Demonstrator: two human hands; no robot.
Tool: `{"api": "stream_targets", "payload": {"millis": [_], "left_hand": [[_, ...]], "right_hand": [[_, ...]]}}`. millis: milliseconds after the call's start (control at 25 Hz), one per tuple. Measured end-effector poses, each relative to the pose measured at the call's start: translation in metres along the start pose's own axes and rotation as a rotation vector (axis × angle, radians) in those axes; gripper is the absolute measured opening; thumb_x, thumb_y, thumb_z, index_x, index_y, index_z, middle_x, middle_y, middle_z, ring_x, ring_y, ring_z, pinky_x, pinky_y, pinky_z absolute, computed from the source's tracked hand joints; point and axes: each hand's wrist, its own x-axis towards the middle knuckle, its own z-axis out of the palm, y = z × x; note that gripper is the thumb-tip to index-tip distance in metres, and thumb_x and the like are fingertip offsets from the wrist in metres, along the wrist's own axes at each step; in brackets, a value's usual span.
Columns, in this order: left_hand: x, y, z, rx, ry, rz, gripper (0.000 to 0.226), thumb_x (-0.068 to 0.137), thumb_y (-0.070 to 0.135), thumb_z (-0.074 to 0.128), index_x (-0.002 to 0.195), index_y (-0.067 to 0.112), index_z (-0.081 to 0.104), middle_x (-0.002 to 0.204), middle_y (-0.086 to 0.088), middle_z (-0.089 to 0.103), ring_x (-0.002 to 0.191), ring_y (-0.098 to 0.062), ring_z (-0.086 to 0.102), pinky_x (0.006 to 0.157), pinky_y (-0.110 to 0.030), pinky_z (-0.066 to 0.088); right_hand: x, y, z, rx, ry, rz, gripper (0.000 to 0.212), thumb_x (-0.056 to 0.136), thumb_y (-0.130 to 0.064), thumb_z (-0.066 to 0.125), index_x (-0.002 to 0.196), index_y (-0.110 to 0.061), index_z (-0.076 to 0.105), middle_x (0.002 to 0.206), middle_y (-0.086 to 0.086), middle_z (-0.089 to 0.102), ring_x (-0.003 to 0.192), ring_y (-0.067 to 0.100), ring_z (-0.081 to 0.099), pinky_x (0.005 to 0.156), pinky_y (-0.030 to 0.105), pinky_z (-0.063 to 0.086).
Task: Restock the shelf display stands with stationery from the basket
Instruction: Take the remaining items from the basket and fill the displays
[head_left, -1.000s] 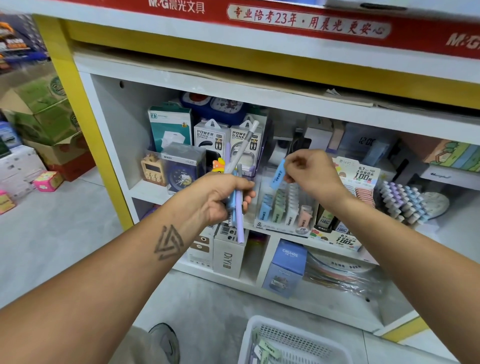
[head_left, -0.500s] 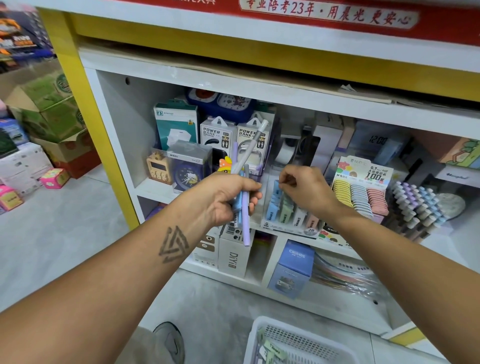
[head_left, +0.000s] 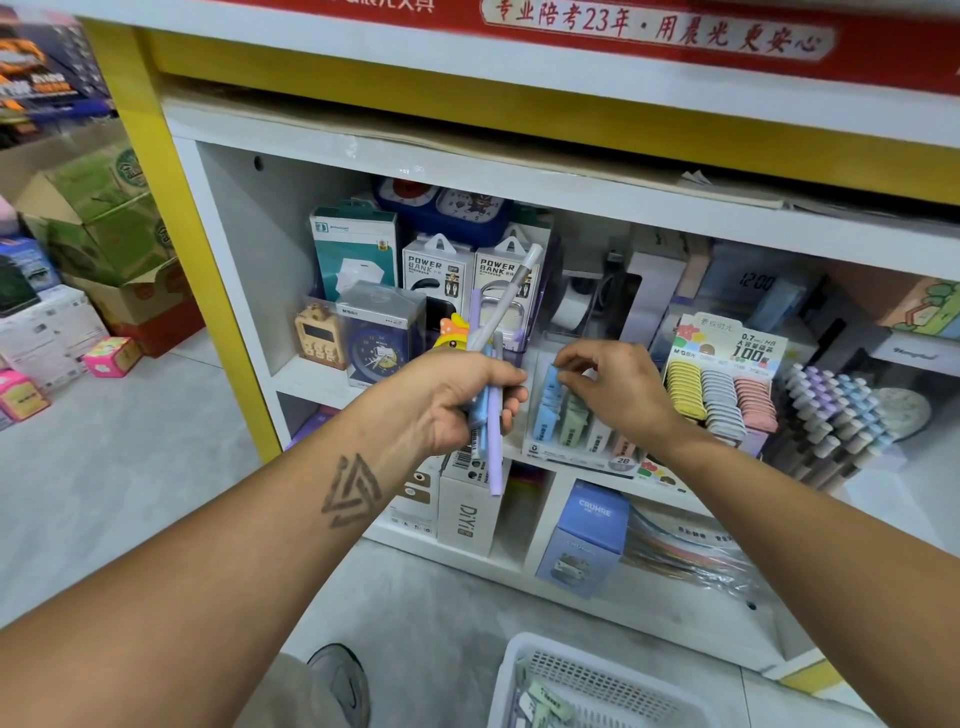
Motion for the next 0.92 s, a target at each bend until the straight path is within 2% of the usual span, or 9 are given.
{"api": "stream_targets", "payload": {"millis": [240, 360, 400, 480, 560, 600, 720, 800, 920], "left_hand": [[-0.001, -0.001, 0.001, 0.008, 0.006, 0.000, 0.008, 0.091, -0.001, 0.062, 0.084, 0.001, 0.060, 0.060, -0.011, 0.062, 0.049, -0.017, 0.054, 0.045, -0.021, 0.050], [0.000, -0.001, 0.002, 0.028, -0.017, -0.004, 0.008, 0.091, -0.001, 0.062, 0.084, 0.000, 0.061, 0.061, -0.011, 0.061, 0.049, -0.016, 0.054, 0.045, -0.021, 0.049], [0.000, -0.001, 0.003, 0.037, -0.031, -0.009, 0.007, 0.091, -0.001, 0.062, 0.083, 0.000, 0.061, 0.061, -0.010, 0.061, 0.049, -0.016, 0.054, 0.045, -0.021, 0.049], [0.000, -0.002, 0.008, 0.051, -0.066, -0.020, 0.004, 0.090, -0.001, 0.064, 0.087, 0.000, 0.062, 0.061, -0.010, 0.060, 0.048, -0.016, 0.054, 0.044, -0.021, 0.049], [0.000, -0.003, 0.017, 0.064, -0.106, -0.031, 0.004, 0.089, -0.001, 0.065, 0.091, 0.001, 0.062, 0.061, -0.010, 0.058, 0.047, -0.015, 0.053, 0.043, -0.021, 0.047], [0.000, -0.004, 0.022, 0.075, -0.121, -0.032, 0.006, 0.088, -0.001, 0.065, 0.092, 0.002, 0.062, 0.060, -0.009, 0.058, 0.047, -0.015, 0.053, 0.043, -0.022, 0.047], [0.002, -0.007, 0.037, 0.110, -0.122, -0.020, 0.010, 0.088, -0.001, 0.066, 0.095, 0.001, 0.061, 0.059, -0.009, 0.059, 0.043, -0.015, 0.053, 0.042, -0.022, 0.047], [0.004, -0.010, 0.047, 0.156, -0.111, -0.012, 0.009, 0.086, -0.004, 0.067, 0.092, -0.001, 0.061, 0.058, -0.011, 0.059, 0.042, -0.016, 0.053, 0.042, -0.022, 0.046], [0.003, -0.014, 0.062, 0.222, -0.117, -0.015, 0.008, 0.085, -0.007, 0.065, 0.085, -0.001, 0.060, 0.056, -0.012, 0.059, 0.041, -0.017, 0.053, 0.041, -0.023, 0.046]], "right_hand": [[0.001, -0.005, -0.004, -0.073, -0.118, 0.018, 0.013, 0.090, -0.014, 0.072, 0.092, -0.026, 0.076, 0.087, -0.017, 0.067, 0.091, 0.012, 0.068, 0.083, 0.029, 0.053], [0.006, -0.012, -0.011, -0.251, -0.227, 0.056, 0.026, 0.093, -0.007, 0.062, 0.104, -0.024, 0.077, 0.114, -0.007, 0.065, 0.111, 0.017, 0.060, 0.096, 0.033, 0.049], [0.010, -0.017, -0.015, -0.225, -0.234, 0.054, 0.025, 0.093, -0.007, 0.062, 0.105, -0.024, 0.077, 0.119, -0.006, 0.064, 0.115, 0.015, 0.057, 0.099, 0.033, 0.047], [0.012, -0.030, -0.028, 0.140, -0.187, 0.134, 0.019, 0.095, -0.014, 0.064, 0.102, -0.026, 0.077, 0.114, -0.008, 0.069, 0.106, 0.010, 0.062, 0.091, 0.029, 0.048], [0.006, -0.045, -0.047, 0.638, -0.188, 0.273, 0.014, 0.094, -0.018, 0.066, 0.099, -0.026, 0.078, 0.100, -0.002, 0.076, 0.087, 0.012, 0.068, 0.074, 0.028, 0.049], [0.000, -0.048, -0.055, 0.789, -0.205, 0.301, 0.015, 0.093, -0.015, 0.067, 0.099, -0.024, 0.078, 0.099, 0.002, 0.077, 0.082, 0.015, 0.068, 0.069, 0.029, 0.049], [-0.018, -0.042, -0.076, 0.857, -0.138, 0.252, 0.037, 0.085, 0.001, 0.069, 0.110, -0.025, 0.074, 0.114, 0.004, 0.073, 0.092, 0.017, 0.067, 0.075, 0.033, 0.048], [-0.026, -0.038, -0.089, 0.986, -0.085, 0.243, 0.039, 0.085, -0.001, 0.071, 0.120, -0.019, 0.069, 0.119, 0.008, 0.071, 0.093, 0.019, 0.068, 0.074, 0.032, 0.049], [-0.032, -0.035, -0.102, 1.119, -0.065, 0.209, 0.030, 0.088, -0.006, 0.069, 0.117, -0.004, 0.067, 0.099, 0.018, 0.074, 0.073, 0.019, 0.068, 0.062, 0.023, 0.052]]}}
